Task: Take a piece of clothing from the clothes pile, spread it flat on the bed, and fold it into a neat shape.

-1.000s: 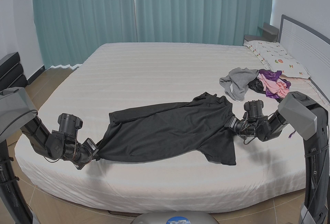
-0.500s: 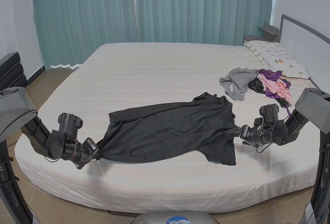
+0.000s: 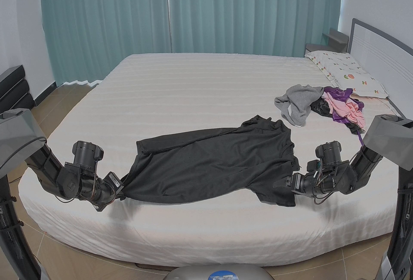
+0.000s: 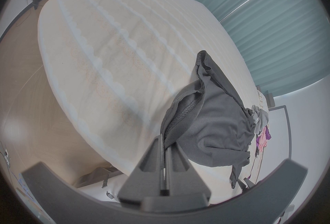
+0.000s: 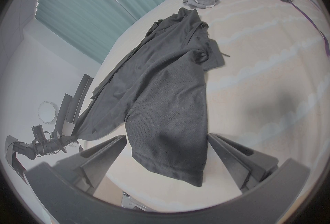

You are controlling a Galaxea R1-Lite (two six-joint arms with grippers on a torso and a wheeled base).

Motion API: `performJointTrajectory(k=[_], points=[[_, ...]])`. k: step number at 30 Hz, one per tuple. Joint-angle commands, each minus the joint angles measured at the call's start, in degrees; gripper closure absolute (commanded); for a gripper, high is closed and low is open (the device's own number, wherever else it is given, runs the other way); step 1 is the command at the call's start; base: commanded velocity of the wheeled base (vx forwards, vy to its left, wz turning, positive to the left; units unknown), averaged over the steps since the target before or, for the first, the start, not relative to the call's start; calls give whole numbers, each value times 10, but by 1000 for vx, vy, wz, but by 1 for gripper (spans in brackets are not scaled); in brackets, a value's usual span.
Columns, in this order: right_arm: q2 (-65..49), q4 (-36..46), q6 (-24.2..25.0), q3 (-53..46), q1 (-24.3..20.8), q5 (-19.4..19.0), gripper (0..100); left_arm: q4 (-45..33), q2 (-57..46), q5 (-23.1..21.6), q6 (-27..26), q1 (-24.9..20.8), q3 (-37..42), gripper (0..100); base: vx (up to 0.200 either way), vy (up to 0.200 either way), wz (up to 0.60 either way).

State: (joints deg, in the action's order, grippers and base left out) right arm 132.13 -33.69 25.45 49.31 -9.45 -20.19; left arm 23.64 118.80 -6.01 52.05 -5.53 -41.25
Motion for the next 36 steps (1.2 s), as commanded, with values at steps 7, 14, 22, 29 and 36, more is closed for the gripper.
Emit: performJointTrajectory(k=[7, 14, 22, 29, 36], points=[[21, 5, 6, 4, -3, 4, 100, -1, 0, -1, 0, 0, 0, 100, 0, 0, 0], [-26, 10, 23, -32, 11, 1, 100, -2, -7, 0, -4, 0, 8, 100, 0, 0, 0], [-135, 10, 21, -139, 42, -25, 100, -2, -33, 2, -8, 0, 18, 100, 0, 0, 0], [-224, 28, 18, -235, 50, -52, 100, -6, -40, 6, -35, 6, 23, 100, 0, 0, 0], [-248, 29, 7, -295, 50, -59, 100, -10, -57, 8, -51, 5, 35, 100, 0, 0, 0]])
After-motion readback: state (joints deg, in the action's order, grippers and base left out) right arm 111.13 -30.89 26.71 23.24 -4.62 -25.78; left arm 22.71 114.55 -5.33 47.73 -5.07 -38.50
